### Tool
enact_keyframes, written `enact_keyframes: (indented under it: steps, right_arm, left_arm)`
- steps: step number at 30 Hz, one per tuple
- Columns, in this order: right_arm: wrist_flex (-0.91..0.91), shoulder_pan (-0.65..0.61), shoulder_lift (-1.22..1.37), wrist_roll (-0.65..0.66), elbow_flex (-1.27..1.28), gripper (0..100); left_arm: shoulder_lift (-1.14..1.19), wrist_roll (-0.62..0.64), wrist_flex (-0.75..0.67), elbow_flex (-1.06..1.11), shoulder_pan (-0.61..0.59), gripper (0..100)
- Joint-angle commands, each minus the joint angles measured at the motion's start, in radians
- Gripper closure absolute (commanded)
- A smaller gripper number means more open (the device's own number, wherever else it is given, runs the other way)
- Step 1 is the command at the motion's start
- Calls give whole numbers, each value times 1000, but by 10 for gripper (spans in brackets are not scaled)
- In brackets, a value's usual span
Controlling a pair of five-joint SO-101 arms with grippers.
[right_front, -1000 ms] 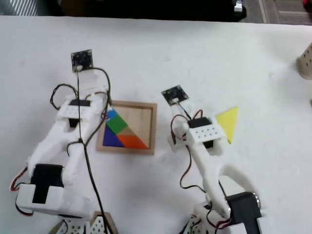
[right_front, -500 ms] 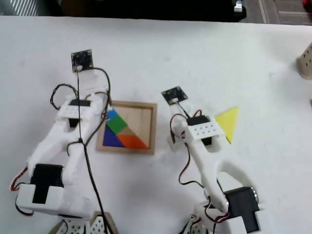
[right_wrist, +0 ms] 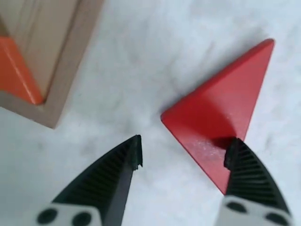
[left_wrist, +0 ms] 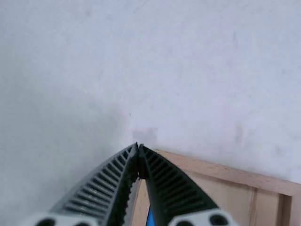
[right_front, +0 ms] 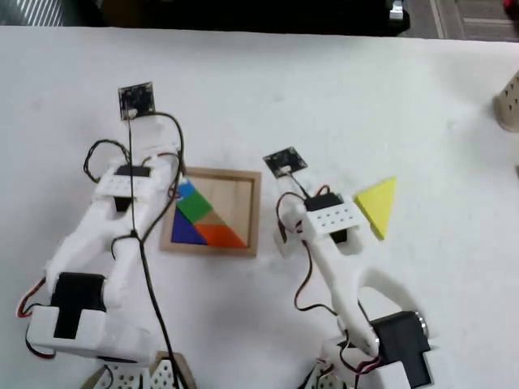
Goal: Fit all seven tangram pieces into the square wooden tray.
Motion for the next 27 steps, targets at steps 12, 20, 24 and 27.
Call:
enact_keyframes:
  steps: [12,20,24,27]
  right_arm:
    - [-48,1,88,-11,-80,715]
    - [13,81,208,-11,-195,767]
    - [30,157,245,43,-238,861]
    - [42,160,252,91,-244,861]
  left_arm:
    - [-5,-11,-12,-51,-13,978]
    - [-5,-11,-9,-49,-13,978]
    - [-5,-11,-9,-49,-13,978]
    - [-5,-11,-9,-49,-13,978]
